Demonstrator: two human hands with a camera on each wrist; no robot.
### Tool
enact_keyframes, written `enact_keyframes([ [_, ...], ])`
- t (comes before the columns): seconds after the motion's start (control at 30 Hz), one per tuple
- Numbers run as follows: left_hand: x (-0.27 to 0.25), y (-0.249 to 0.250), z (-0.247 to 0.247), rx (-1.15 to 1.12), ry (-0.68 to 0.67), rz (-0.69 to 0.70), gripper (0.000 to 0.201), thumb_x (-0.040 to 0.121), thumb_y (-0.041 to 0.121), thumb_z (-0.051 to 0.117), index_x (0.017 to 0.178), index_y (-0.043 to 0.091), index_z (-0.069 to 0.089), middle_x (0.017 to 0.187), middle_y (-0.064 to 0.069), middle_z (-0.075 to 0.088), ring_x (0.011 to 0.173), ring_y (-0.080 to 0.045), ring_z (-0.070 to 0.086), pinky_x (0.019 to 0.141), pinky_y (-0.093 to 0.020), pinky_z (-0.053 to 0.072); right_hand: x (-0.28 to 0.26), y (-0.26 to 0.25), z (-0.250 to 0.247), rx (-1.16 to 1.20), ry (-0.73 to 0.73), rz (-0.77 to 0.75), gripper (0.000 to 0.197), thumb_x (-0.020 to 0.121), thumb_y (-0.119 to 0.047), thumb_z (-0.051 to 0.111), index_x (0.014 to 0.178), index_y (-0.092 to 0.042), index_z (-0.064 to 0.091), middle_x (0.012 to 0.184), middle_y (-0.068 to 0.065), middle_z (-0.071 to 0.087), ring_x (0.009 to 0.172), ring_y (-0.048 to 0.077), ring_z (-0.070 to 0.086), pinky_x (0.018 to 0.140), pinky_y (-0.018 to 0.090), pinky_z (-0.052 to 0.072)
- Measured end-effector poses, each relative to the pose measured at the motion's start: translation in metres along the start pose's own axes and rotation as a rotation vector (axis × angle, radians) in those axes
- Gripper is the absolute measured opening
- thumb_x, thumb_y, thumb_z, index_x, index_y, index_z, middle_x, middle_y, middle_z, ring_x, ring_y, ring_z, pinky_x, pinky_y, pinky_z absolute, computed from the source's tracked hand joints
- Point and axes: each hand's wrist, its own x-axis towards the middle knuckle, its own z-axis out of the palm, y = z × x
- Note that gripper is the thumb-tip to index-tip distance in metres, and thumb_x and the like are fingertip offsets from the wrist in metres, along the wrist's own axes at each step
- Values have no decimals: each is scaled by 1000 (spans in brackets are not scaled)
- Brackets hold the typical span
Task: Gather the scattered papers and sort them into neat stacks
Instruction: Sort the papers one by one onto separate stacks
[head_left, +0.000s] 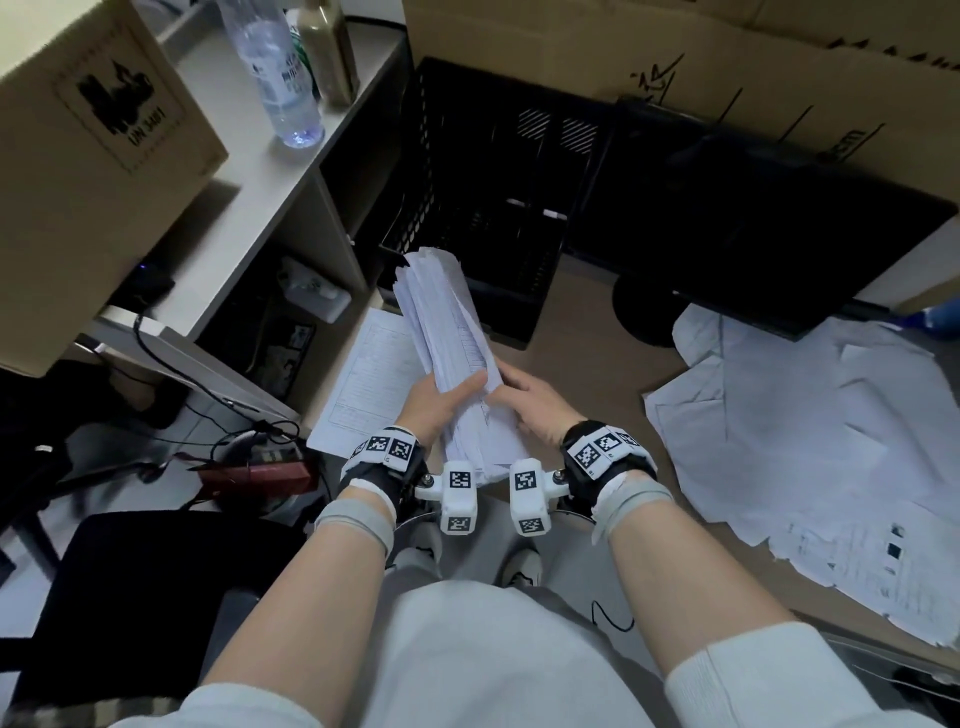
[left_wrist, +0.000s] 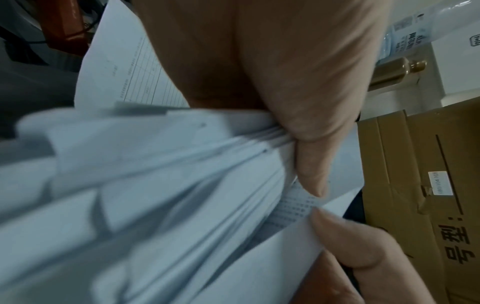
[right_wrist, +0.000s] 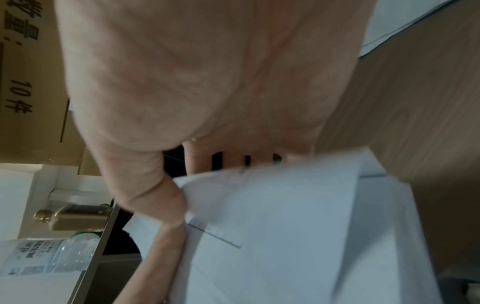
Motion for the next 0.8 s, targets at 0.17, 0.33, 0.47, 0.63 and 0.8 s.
enact_keyframes([
  [0.17, 13, 3, -15, 99, 44, -27, 12, 93, 19, 69, 102, 12, 73, 102, -11, 77, 96, -26, 74, 92, -44, 58, 15, -5, 10, -21, 248, 56, 32, 88, -15, 58, 120, -15, 62, 116, 6, 70, 100, 20, 67, 93, 38, 53],
  [0.33, 24, 10, -33, 112, 73, -41, 14, 93, 20, 67, 98, 8, 71, 101, -13, 76, 98, -31, 72, 92, -42, 58, 22, 5, 6, -194, 551, 190, 23, 92, -27, 57, 100, -11, 72, 98, 4, 72, 90, 25, 68, 84, 35, 55],
  [0.47, 29, 9, -47, 110, 93, -53, 15, 95, 24, 65, 95, 9, 68, 99, -13, 73, 94, -31, 70, 89, -42, 55, 25, 9, 5, -233, 636, 190, 21, 92, -26, 54, 79, -16, 69, 85, 2, 70, 78, 25, 64, 68, 31, 52],
  [0.63, 39, 9, -60, 130, 155, -72, 16, 95, 26, 65, 85, 14, 66, 94, -12, 71, 90, -31, 67, 90, -46, 55, 30, 14, 4, -205, 800, 245, 23, 89, -24, 53, 72, -14, 63, 77, 6, 67, 71, 30, 60, 58, 27, 41],
  [0.8, 49, 12, -62, 146, 214, -49, 31, 96, 28, 65, 114, 4, 70, 107, -12, 74, 101, -31, 70, 97, -44, 55, 22, 15, -5, -157, 952, 203, 25, 89, -23, 51, 73, -8, 62, 73, 7, 65, 71, 33, 58, 53, 27, 39],
])
